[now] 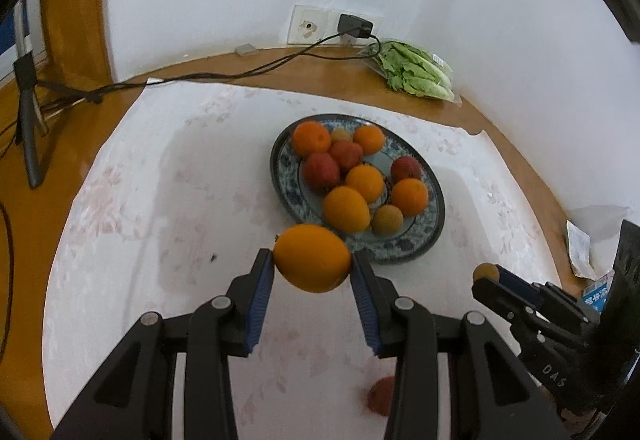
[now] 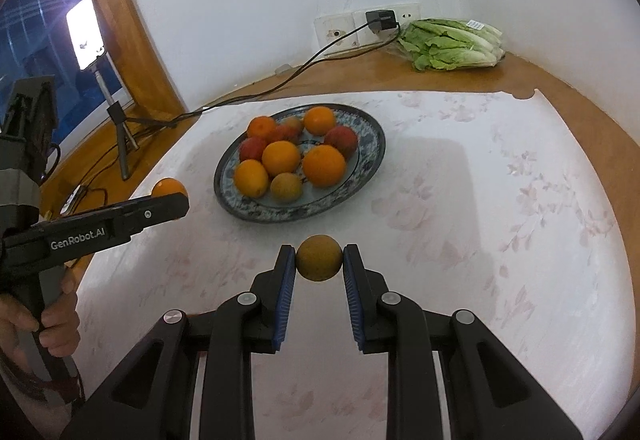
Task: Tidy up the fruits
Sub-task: 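Carry the orange with the left gripper while the right gripper carries the pear onto the plate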
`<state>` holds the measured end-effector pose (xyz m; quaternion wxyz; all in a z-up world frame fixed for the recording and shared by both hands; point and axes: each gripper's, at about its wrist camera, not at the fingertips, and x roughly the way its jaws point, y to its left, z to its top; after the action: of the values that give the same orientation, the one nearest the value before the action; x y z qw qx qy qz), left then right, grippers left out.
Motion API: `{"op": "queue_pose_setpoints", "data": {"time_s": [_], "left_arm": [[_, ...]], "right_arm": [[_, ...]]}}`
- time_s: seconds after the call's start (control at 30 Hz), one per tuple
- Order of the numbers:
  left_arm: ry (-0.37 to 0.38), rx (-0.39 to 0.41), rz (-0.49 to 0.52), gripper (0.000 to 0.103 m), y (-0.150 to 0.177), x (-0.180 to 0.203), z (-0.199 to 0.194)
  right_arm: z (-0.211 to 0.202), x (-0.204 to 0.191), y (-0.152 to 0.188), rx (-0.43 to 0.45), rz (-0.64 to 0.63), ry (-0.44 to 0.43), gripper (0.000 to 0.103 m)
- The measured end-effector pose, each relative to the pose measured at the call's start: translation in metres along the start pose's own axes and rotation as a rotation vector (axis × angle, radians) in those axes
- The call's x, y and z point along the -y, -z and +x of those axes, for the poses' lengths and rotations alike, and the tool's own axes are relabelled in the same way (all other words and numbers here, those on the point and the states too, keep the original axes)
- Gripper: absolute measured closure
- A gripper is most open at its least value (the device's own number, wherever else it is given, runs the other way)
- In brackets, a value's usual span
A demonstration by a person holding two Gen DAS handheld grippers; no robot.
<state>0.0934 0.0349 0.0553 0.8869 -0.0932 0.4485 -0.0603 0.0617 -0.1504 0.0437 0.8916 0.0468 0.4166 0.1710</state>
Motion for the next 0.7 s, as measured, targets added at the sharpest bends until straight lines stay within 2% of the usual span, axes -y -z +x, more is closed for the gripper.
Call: {"op": "queue_pose_setpoints", "data": {"time_s": [0.3,0.7], "left_arm": [[0.012,0.007,0.048,0.062,-0.02,0.007,0.016],[0.029,0.007,0.065,0.062,-0.032,0.005,0.037]], "right_arm": [[0.01,0.004,-0.022,0.018,-0.028,0.026,0.077],[0.034,0.009,-0.042,0.055,-0.036,0.06,0.077]]}}
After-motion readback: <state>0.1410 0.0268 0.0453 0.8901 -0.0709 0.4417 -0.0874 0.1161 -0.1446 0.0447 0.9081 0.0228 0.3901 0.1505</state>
